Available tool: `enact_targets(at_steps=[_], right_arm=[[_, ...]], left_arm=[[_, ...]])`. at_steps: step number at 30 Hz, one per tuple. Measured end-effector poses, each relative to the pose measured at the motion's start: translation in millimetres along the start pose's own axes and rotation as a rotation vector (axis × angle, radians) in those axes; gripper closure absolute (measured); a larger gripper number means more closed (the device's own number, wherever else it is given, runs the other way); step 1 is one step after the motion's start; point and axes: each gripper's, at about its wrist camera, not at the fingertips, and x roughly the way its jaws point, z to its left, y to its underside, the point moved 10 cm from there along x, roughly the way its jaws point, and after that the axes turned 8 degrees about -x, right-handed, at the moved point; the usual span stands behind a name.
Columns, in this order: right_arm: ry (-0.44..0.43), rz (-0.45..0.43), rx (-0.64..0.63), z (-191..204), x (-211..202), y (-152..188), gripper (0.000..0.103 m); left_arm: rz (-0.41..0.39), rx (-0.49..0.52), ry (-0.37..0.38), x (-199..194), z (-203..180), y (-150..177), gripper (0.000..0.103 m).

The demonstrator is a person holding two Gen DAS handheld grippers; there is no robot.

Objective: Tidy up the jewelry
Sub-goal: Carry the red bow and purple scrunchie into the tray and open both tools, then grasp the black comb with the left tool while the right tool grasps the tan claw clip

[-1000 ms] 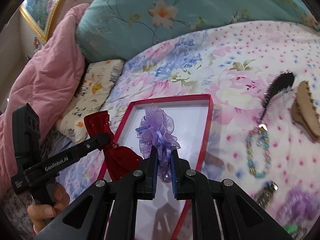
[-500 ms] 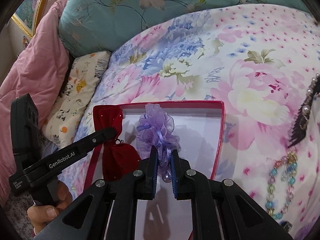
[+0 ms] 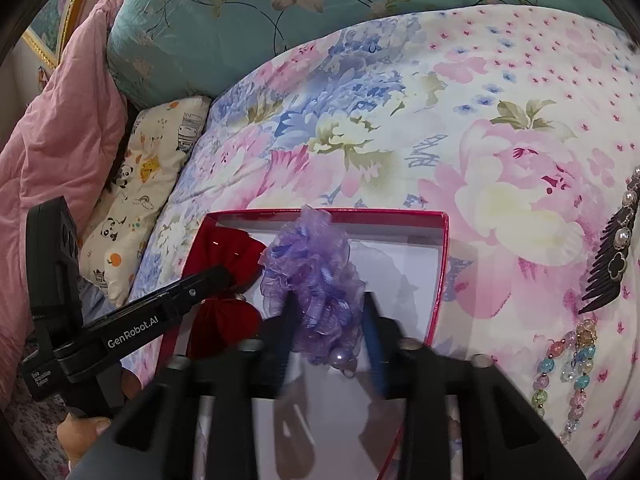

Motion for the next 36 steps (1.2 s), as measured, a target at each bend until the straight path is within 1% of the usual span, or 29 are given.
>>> enact_targets(at_steps=[1, 3, 6, 7, 11, 15, 20, 22, 23, 24, 26, 30, 36], right_arm=[[-0.001, -0.001, -0.001, 0.8, -0.4, -0.6, 0.061], [0.008, -0.005, -0.006, 0.9, -3.3, -1.1, 0.060], [0.003, -0.010, 0.000, 1.8, -9.0, -1.2, 0.059], [0.003, -0.012, 0.003, 2.0, -11.5, -1.1, 0.058], [-0.008, -0.033, 0.001, 6.8, -27.5, -0.4, 0.057], [-0.010, -0.067, 0.007, 7.1, -48.8, 3.6, 0.056], [-0.016, -0.098, 0.037, 2.2, -74.6, 15.0, 0.054], [-0.013, -0.109, 0.043, -1.3, -84.7, 20.5, 0.051], [-0.008, -0.112, 0.046, -4.0, -90.0, 23.3, 0.049], [-0.002, -0.117, 0.053, -8.3, -96.4, 26.7, 0.048], [0.005, -0.131, 0.075, -15.7, -106.4, 31.7, 0.046], [0.026, -0.154, 0.110, -36.8, -131.1, 42.8, 0.046], [0.083, -0.185, 0.149, -72.3, -163.4, 57.5, 0.045]], left_arm=[[-0.005, 0.002, -0.003, -2.3, -0.3, -0.9, 0.063], [-0.013, 0.004, -0.006, -7.3, -1.1, -1.9, 0.053], [-0.029, 0.016, -0.019, -17.8, -2.6, -1.2, 0.043], [-0.037, 0.020, -0.017, -22.6, -3.8, -0.7, 0.042], [-0.061, 0.028, -0.017, -38.8, -5.6, 1.5, 0.041], [-0.061, 0.022, -0.011, -50.3, -6.4, 8.8, 0.041], [-0.056, 0.035, 0.013, -61.0, -17.8, 22.2, 0.041], [-0.053, 0.045, 0.017, -64.5, -23.4, 28.1, 0.035], [-0.057, 0.049, 0.021, -67.4, -26.8, 30.7, 0.030], [-0.061, 0.054, 0.027, -70.2, -30.5, 33.1, 0.029], [-0.059, 0.065, 0.037, -74.0, -37.6, 38.7, 0.029], [-0.049, 0.097, 0.058, -79.1, -55.3, 50.0, 0.029], [-0.036, 0.129, 0.079, -80.7, -78.1, 62.9, 0.029]])
